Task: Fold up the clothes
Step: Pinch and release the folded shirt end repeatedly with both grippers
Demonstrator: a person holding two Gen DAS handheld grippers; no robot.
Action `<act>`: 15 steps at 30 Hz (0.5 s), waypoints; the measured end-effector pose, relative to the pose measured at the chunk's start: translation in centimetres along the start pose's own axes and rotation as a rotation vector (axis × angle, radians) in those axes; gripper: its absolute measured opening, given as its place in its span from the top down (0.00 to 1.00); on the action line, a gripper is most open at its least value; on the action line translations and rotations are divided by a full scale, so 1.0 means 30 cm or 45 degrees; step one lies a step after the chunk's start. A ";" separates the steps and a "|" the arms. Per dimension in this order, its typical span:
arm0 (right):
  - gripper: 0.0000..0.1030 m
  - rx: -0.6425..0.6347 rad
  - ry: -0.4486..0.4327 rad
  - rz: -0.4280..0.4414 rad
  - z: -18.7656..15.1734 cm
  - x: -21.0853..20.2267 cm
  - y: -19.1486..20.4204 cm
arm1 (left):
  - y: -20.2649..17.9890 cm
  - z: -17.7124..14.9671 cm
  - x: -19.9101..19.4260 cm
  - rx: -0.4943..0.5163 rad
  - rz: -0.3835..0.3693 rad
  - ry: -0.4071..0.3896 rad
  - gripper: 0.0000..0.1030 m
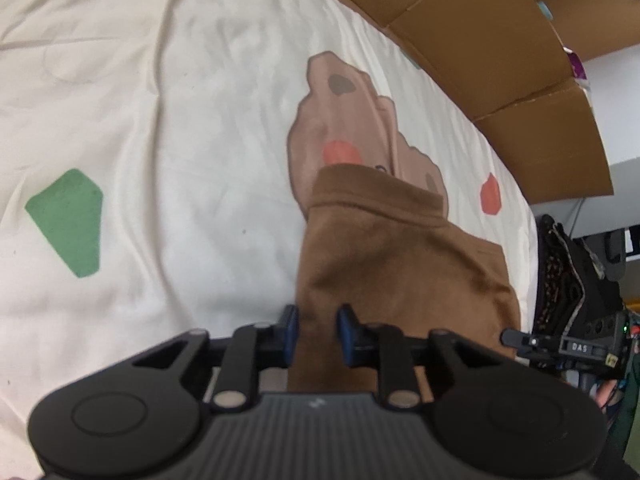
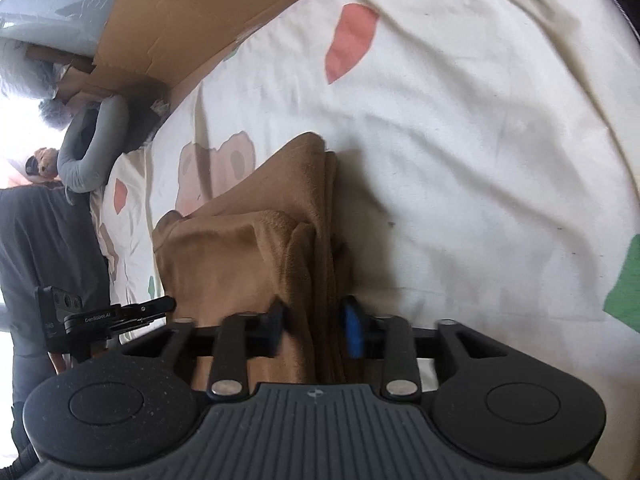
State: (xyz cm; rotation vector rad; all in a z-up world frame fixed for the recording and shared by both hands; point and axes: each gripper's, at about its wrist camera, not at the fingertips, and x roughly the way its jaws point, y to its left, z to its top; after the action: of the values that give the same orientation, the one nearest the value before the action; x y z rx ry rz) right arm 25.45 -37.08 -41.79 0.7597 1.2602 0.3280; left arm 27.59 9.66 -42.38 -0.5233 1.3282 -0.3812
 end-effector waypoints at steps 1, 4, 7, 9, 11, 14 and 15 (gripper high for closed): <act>0.49 0.012 -0.005 -0.004 0.001 -0.002 -0.010 | -0.002 0.000 0.001 0.006 0.000 0.000 0.62; 0.49 0.043 -0.003 0.015 0.003 0.003 -0.028 | -0.003 -0.005 0.006 0.024 -0.010 0.000 0.53; 0.50 0.043 -0.007 0.014 0.008 0.014 -0.030 | 0.002 -0.006 0.012 0.031 -0.026 0.004 0.50; 0.49 0.042 -0.011 0.012 0.015 0.022 -0.030 | 0.011 -0.001 0.019 0.017 -0.047 0.008 0.50; 0.48 0.048 -0.009 0.018 0.022 0.036 -0.030 | 0.022 0.007 0.027 -0.009 -0.078 0.012 0.50; 0.44 0.072 0.014 0.062 0.028 0.076 -0.032 | 0.029 0.020 0.039 -0.032 -0.121 0.018 0.51; 0.41 0.065 0.019 0.074 0.031 0.084 -0.024 | 0.031 0.024 0.042 -0.039 -0.134 0.020 0.52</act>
State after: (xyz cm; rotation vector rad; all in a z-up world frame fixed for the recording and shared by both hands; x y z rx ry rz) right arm 26.93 -36.37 -44.01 0.8399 1.2660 0.3502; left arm 28.52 9.83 -43.82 -0.6187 1.3269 -0.4531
